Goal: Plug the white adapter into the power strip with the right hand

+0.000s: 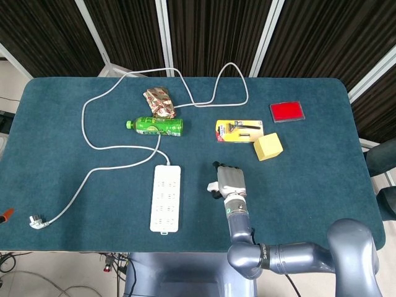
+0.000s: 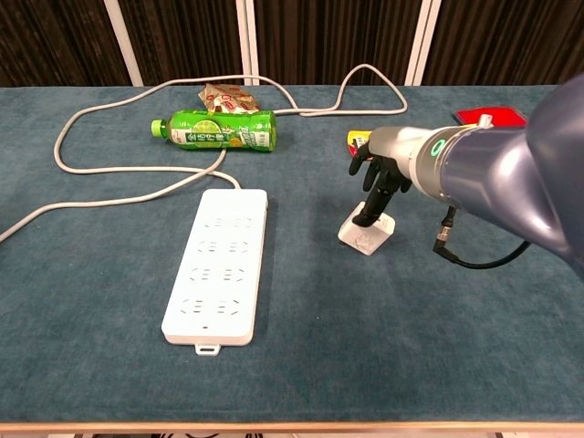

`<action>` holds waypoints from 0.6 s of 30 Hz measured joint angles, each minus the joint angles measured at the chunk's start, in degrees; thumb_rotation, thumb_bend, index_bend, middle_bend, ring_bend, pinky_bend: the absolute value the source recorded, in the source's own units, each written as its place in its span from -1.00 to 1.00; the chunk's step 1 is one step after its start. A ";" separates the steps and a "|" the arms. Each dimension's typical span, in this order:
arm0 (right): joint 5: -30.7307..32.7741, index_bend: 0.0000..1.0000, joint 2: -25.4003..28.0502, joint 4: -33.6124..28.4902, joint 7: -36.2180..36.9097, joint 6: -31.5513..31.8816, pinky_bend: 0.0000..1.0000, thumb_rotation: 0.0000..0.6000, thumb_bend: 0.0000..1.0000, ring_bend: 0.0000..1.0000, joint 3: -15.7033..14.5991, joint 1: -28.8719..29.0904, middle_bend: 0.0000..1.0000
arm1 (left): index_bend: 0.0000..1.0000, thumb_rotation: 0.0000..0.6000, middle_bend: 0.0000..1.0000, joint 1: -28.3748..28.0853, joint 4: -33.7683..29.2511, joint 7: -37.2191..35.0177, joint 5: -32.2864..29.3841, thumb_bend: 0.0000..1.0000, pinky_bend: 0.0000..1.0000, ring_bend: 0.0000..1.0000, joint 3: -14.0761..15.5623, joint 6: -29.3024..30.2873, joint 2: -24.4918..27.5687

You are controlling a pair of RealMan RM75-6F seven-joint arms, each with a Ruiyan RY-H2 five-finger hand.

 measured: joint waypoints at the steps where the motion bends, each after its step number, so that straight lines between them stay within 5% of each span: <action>1: -0.07 -0.58 -0.07 0.14 -0.05 -0.14 -0.56 1.00 -0.27 -0.38 -0.07 -0.15 -0.46 | -0.66 1.00 -1.00 0.00 -0.02 0.04 -0.01 -0.84 -1.00 -1.00 0.00 0.01 -0.01; 18: -1.07 -0.43 -2.92 2.82 -0.26 -1.43 -0.47 1.00 -0.27 -0.26 0.17 -1.48 -0.35 | -0.63 1.00 -1.00 0.02 -0.19 -0.47 0.24 -0.84 -1.00 -1.00 0.20 -0.06 0.31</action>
